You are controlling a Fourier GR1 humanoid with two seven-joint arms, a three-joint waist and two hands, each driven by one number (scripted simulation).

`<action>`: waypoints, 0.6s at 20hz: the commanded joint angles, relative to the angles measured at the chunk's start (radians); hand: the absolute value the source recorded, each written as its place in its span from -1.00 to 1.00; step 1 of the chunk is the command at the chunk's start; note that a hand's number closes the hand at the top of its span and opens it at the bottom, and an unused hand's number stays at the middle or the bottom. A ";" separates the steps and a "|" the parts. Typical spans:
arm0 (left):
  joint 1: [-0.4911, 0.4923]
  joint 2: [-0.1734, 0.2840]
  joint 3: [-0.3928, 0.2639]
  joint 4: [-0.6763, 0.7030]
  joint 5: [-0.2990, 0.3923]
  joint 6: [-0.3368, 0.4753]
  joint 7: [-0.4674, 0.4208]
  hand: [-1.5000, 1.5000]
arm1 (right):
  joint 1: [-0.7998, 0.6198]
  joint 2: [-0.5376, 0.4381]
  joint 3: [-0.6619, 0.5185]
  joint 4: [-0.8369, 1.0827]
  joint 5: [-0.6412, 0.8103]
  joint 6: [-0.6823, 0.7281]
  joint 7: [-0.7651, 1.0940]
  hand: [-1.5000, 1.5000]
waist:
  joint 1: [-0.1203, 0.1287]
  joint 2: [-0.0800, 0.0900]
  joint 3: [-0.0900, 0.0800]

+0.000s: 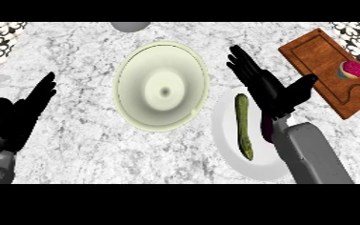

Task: Pick the eggplant from the plate and place it in the bowl

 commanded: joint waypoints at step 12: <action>-0.150 -0.152 0.167 -0.002 0.084 0.108 -0.209 0.00 | 0.083 -0.041 0.194 -0.160 0.534 -0.325 -0.160 -1.00 | -0.026 -0.043 0.023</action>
